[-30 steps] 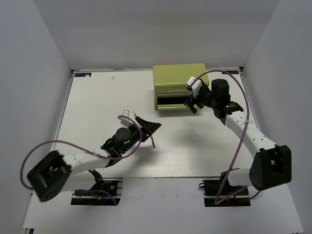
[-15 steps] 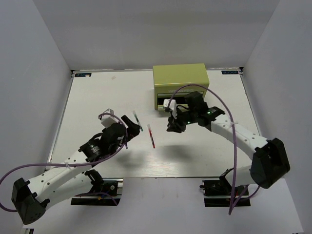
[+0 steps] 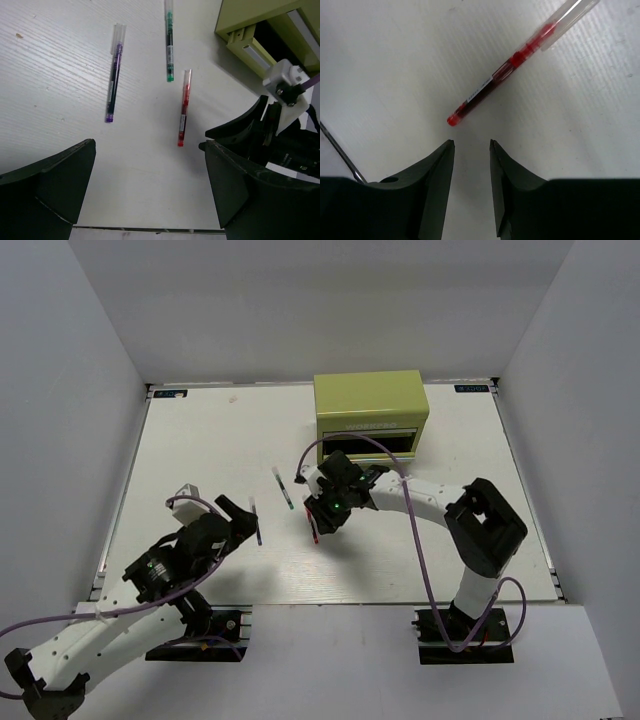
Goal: Sort the stationery into containers
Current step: Pick up the pen from the center of the board.
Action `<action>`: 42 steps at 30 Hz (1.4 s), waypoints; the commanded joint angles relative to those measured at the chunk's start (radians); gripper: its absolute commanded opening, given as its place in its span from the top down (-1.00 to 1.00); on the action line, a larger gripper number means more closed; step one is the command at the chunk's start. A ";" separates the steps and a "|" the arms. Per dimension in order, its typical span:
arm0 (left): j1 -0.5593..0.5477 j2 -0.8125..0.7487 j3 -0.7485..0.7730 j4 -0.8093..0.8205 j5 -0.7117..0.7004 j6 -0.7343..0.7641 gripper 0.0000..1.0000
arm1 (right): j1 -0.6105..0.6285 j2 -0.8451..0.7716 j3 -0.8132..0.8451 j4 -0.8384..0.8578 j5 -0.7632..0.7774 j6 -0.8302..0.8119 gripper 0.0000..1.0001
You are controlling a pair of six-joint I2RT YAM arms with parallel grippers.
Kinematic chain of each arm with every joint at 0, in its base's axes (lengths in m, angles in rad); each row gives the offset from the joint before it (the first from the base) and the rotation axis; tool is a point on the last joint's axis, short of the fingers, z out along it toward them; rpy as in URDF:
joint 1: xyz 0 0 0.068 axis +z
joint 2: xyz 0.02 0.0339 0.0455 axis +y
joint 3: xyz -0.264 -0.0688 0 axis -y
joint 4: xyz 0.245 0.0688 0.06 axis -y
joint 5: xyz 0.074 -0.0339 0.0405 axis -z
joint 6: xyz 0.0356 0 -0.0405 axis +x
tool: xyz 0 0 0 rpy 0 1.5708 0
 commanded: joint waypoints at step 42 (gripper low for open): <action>0.003 0.039 -0.079 0.046 0.002 -0.003 -1.00 | 0.120 0.165 0.063 0.072 0.361 0.247 0.86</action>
